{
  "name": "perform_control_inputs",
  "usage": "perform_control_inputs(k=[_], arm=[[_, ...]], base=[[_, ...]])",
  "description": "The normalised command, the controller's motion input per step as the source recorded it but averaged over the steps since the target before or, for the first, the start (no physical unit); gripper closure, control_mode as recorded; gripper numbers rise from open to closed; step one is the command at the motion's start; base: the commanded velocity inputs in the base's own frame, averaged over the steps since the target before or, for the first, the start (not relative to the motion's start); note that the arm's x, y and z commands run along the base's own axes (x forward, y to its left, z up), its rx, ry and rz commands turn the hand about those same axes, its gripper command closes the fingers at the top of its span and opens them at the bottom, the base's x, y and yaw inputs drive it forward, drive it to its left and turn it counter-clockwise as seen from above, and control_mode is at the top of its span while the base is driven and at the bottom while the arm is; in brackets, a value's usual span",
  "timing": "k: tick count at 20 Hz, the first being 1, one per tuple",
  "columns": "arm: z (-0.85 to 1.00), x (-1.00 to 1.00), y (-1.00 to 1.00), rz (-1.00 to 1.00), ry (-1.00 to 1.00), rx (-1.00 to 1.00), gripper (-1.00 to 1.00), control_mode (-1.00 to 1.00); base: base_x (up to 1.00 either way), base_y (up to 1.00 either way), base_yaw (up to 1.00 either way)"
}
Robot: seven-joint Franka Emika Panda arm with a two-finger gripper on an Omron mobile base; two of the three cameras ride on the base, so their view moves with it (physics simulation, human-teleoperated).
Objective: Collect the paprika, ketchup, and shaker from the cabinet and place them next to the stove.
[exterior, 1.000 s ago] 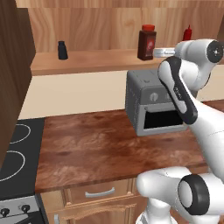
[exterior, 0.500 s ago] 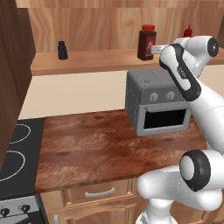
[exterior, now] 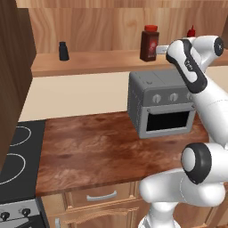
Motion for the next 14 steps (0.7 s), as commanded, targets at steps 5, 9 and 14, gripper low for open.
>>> perform_control_inputs(k=[5, 9, 14], arm=[[0.10, 0.14, 0.01, -0.05, 0.01, -0.01, -1.00, -1.00], [0.12, 0.10, 0.03, -0.06, 0.00, -0.02, -1.00, -1.00], [0.08, 0.09, 0.09, -0.05, 0.02, -0.04, -1.00, -1.00]], base=[[0.00, 0.00, 0.00], [0.00, 0.00, 0.00], [0.00, 0.00, 0.00]])
